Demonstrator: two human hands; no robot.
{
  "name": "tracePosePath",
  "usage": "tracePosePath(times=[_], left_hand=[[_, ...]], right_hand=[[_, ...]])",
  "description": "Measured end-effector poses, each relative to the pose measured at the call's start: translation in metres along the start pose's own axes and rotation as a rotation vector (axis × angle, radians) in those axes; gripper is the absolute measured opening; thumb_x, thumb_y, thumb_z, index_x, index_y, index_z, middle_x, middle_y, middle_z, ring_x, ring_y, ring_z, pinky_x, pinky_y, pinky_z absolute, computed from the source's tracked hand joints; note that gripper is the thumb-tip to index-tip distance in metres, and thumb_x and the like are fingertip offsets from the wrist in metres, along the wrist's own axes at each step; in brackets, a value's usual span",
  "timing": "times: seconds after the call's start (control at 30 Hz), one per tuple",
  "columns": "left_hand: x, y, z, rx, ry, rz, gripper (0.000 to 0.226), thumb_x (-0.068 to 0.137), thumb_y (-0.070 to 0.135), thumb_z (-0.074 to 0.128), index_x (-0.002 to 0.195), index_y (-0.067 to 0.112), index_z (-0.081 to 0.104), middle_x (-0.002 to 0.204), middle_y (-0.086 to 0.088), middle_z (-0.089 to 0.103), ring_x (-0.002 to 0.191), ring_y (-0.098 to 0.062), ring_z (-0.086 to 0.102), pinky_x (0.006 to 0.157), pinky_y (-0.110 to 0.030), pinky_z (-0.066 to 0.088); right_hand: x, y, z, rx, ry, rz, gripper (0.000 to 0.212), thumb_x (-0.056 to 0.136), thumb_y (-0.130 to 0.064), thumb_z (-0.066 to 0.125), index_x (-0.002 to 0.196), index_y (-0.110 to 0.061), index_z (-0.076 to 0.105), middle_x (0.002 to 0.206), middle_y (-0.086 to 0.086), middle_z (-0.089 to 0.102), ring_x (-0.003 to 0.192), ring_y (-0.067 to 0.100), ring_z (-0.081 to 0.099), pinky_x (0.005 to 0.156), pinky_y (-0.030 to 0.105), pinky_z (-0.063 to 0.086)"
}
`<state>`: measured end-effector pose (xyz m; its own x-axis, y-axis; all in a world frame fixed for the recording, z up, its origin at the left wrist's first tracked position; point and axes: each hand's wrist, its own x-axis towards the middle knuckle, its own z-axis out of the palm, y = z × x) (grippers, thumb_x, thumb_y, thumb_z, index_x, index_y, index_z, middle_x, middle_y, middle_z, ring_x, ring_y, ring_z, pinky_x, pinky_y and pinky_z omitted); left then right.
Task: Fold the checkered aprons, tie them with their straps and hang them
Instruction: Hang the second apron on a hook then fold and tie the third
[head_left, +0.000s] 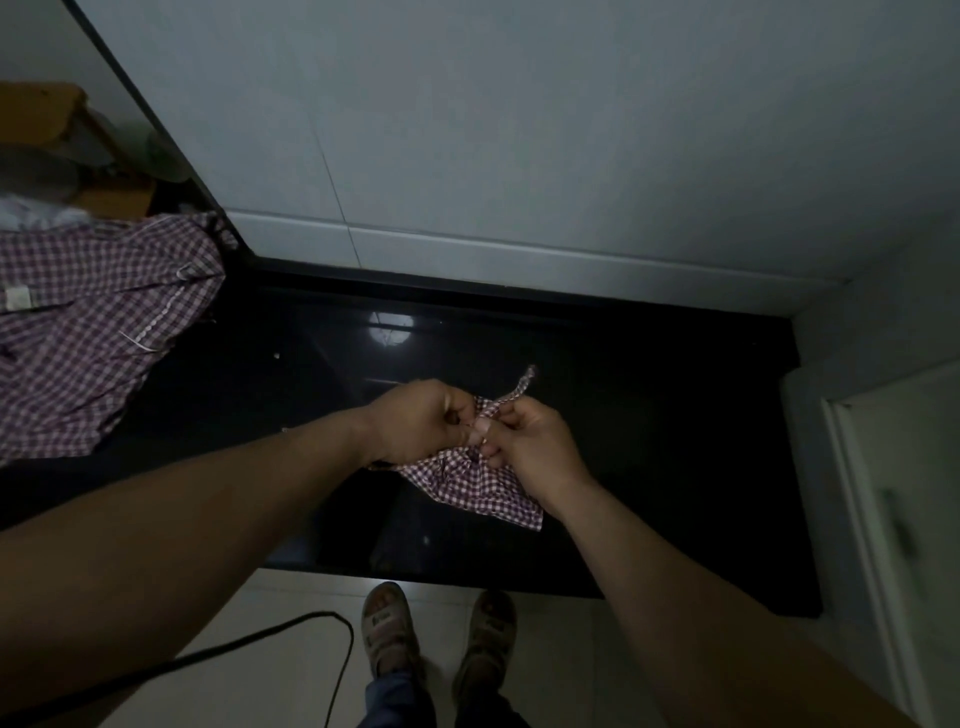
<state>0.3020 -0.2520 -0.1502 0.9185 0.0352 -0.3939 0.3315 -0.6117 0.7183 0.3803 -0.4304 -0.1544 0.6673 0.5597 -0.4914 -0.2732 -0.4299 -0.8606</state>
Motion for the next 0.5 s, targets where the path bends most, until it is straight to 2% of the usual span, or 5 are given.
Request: tracePosePath(times=[0.07, 0.13, 0.23, 0.37, 0.5], left_hand=[[0.0, 0.001, -0.006, -0.027, -0.079, -0.003, 0.013, 0.096, 0.031, 0.074, 0.084, 0.032, 0.069, 0.078, 0.016, 0.07, 0.072, 0.003, 0.062, 0.076, -0.027, 0.055], [-0.001, 0.002, -0.007, -0.044, -0.089, -0.02, 0.013, 0.096, 0.028, 0.072, 0.084, 0.03, 0.069, 0.077, 0.015, 0.07, 0.071, 0.004, 0.061, 0.075, -0.027, 0.053], [-0.005, 0.01, 0.003, 0.015, 0.039, -0.066, 0.019, 0.095, 0.034, 0.067, 0.078, 0.028, 0.061, 0.073, 0.014, 0.066, 0.068, 0.003, 0.059, 0.07, -0.028, 0.049], [-0.015, 0.023, 0.027, 0.337, 0.259, -0.052, 0.016, 0.099, 0.047, 0.048, 0.096, 0.032, 0.048, 0.091, 0.005, 0.071, 0.086, -0.02, 0.068, 0.071, -0.033, 0.042], [-0.013, 0.026, 0.047, 0.394, 0.429, -0.055, 0.018, 0.102, 0.045, 0.045, 0.102, 0.029, 0.051, 0.096, -0.001, 0.073, 0.091, -0.03, 0.069, 0.07, -0.033, 0.036]], right_hand=[[0.001, -0.001, 0.0, -0.015, 0.003, 0.015, 0.008, 0.096, -0.01, 0.071, 0.09, -0.011, 0.066, 0.073, 0.009, 0.07, 0.061, 0.016, 0.064, 0.064, 0.032, 0.055], [0.0, -0.001, 0.0, -0.029, -0.002, 0.035, 0.008, 0.097, -0.012, 0.07, 0.09, -0.011, 0.068, 0.071, 0.007, 0.069, 0.058, 0.011, 0.062, 0.062, 0.025, 0.054], [-0.003, 0.0, 0.0, -0.027, -0.007, 0.08, 0.012, 0.099, -0.018, 0.069, 0.089, -0.013, 0.074, 0.07, 0.004, 0.069, 0.059, 0.006, 0.062, 0.062, 0.019, 0.052], [-0.008, 0.004, 0.0, 0.033, -0.012, 0.003, 0.012, 0.099, -0.02, 0.067, 0.095, -0.012, 0.075, 0.08, 0.01, 0.073, 0.073, 0.018, 0.068, 0.07, 0.03, 0.058], [-0.013, 0.005, 0.001, 0.025, -0.027, -0.114, 0.012, 0.102, -0.019, 0.063, 0.098, -0.015, 0.073, 0.093, 0.012, 0.074, 0.088, 0.026, 0.073, 0.074, 0.033, 0.061]])
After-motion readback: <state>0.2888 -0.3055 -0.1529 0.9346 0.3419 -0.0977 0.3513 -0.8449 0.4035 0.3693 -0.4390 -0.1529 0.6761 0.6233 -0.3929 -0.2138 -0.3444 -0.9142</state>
